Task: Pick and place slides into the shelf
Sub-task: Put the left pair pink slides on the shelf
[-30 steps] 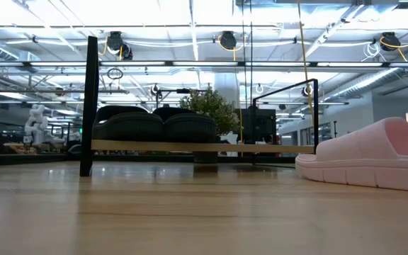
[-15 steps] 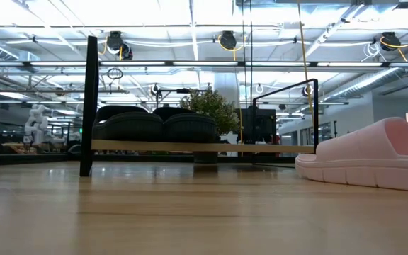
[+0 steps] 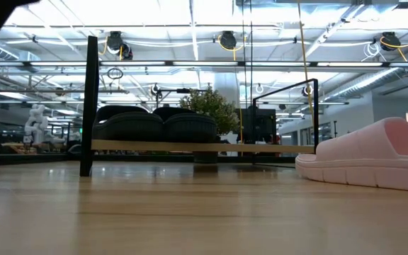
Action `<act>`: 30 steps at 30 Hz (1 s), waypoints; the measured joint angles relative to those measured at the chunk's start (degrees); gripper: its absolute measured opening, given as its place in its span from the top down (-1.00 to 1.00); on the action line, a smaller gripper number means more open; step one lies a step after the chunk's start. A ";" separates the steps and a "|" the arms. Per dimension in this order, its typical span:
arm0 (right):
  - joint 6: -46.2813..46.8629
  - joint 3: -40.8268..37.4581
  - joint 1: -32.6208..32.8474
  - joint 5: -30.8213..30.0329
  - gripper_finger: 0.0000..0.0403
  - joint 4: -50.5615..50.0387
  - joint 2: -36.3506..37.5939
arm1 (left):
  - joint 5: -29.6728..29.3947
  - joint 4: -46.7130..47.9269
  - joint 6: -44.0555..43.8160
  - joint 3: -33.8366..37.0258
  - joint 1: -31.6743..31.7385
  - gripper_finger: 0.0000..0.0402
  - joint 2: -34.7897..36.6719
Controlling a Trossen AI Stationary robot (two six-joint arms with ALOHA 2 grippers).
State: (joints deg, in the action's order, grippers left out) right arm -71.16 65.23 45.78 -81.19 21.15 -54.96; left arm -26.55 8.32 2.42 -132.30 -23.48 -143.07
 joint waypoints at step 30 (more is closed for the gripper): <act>-0.51 -6.21 -0.02 0.44 0.03 0.34 -0.90 | -3.44 16.99 -26.60 -1.84 2.11 0.13 -4.96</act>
State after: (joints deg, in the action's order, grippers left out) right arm -71.66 59.02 45.76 -80.75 21.49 -55.86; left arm -30.00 25.31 -24.18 -134.15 -21.37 -148.03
